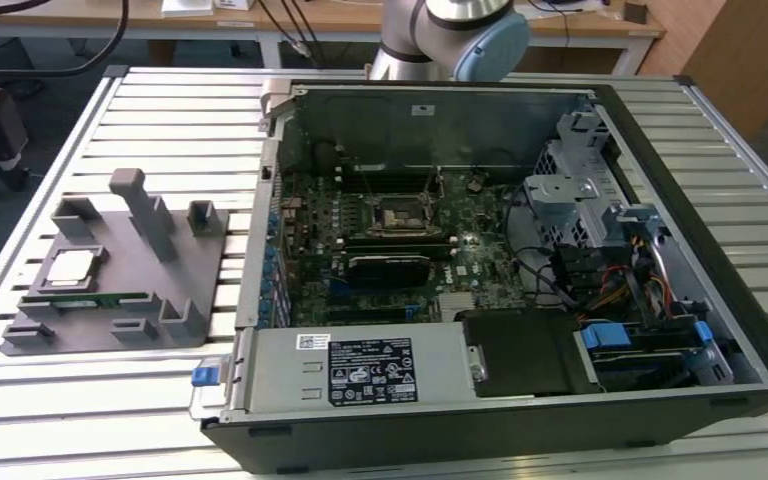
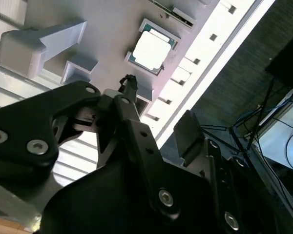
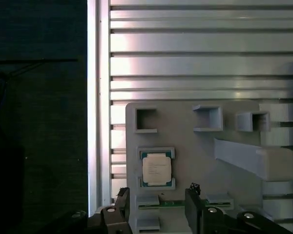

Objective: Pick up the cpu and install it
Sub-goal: 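Pick up the cpu and move it towards the insertion slot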

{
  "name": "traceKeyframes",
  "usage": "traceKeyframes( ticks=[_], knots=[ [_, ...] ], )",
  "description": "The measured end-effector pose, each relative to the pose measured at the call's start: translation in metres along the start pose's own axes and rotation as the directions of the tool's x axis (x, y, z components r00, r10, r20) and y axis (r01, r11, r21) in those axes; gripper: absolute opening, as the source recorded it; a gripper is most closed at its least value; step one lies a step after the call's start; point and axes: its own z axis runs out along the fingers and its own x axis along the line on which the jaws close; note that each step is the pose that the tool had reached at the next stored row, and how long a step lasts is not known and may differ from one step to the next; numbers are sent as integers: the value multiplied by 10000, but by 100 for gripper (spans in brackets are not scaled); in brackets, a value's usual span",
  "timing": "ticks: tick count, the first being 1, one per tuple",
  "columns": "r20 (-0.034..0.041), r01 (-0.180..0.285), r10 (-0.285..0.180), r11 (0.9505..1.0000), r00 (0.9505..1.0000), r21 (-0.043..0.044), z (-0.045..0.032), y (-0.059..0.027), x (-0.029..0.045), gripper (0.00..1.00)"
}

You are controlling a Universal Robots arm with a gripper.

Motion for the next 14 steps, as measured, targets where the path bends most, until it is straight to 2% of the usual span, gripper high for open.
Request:
traceKeyframes(
  ticks=[1,2,4,7,8,14],
  knots=[
    [-5,67,-67,10000,10000,-2,18,-4,0,58],
    [-12,156,-156,9999,9999,-2,36,-5,1,58],
    [-25,321,-321,9995,9995,-6,72,-11,0,70],
    [-29,384,-384,9993,9993,-7,125,-26,-1,76],
    [-29,384,-384,9993,9993,-7,143,-35,0,82],
    [-29,384,-384,9993,9993,-7,252,-66,-11,82]
  ],
)
